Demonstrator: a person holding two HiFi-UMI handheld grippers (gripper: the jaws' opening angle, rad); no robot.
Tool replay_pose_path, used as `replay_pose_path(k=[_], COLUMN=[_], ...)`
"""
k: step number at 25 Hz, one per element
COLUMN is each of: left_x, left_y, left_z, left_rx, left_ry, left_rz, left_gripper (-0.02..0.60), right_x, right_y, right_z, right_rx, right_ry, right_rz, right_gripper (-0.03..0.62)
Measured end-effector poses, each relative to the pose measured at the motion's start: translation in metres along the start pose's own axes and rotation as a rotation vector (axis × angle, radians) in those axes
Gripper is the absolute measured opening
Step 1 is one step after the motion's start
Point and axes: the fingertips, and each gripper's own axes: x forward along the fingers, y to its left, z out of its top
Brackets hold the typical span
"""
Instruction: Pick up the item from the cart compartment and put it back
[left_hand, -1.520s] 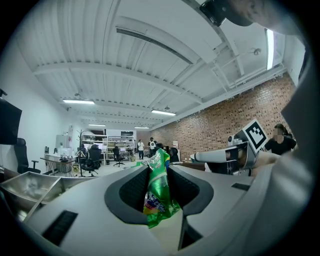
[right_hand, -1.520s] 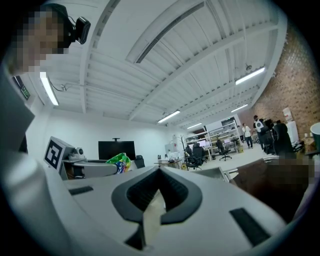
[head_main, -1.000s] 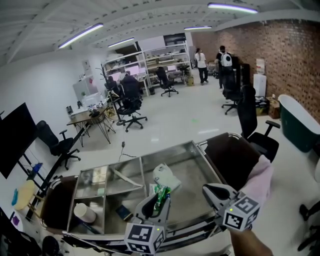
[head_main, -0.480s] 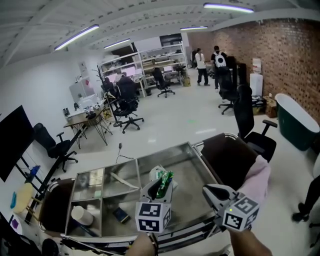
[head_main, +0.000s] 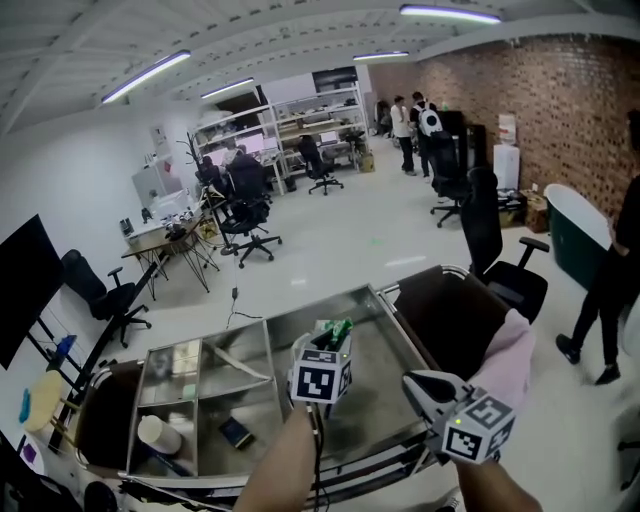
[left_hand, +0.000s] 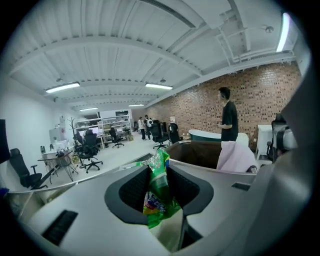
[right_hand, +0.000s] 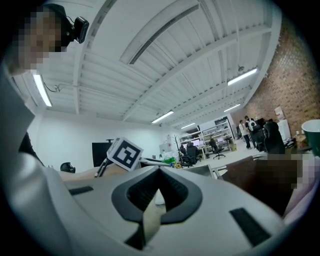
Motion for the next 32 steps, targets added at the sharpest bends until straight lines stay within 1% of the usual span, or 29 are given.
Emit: replay_pose_path(k=[5,10,13,18,21,23,27,28,30,32], left_x=[0.024,0.045,0.056,0.069,0.072,0.073,0.075,0.075,0.075,0.073], left_y=[-0.004,-0.003,-0.006,-0.011,-0.018,-0.023,-0.03,-0.033,-0.038,-0.04], left_z=[-0.009,-0.02,-0.026,-0.033,-0.028,-0.024,-0.021,-0.02,-0.02,-0.021], left_rx=[0.033,0.031,0.043,0.055,0.082,0.089,0.079,0.075,0.073,0.077], left_ry=[0.058,0.115,0.142,0.173,0.168,0.162,0.139,0.133,0.134,0.142], left_rz=[-0.001,-0.002,-0.002,-0.008,-0.01,-0.018,-0.054,-0.066,-0.085,-0.088], left_gripper=[0.12,0.12,0.12,0.127,0.135,0.149,0.206,0.223,0.28,0.285], right_x=[-0.006,-0.009,-0.011,-0.016,-0.018,-0.019,-0.018,-0.018,-0.018,-0.018], right_y=[-0.005,-0.007,-0.01,-0.015,-0.019,-0.02,-0.021,-0.021,-0.022,-0.021], right_z=[0.004,0.004,0.005,0.006,0.007,0.009,0.009,0.009,0.008,0.008], right_rx=[0.0,0.001,-0.002,-0.006,-0.007,-0.009,-0.009,-0.009,-0.008,-0.006], right_ry=[-0.009,-0.011,-0.01,-0.008,-0.009,-0.008,-0.006,-0.006,-0.006,-0.006], right_rz=[-0.012,-0.018,-0.024,-0.036,-0.042,-0.044,-0.042,-0.041,-0.042,-0.042], right_gripper=[0.015,0.015,0.015,0.015,0.015,0.015,0.015,0.015,0.015,0.015])
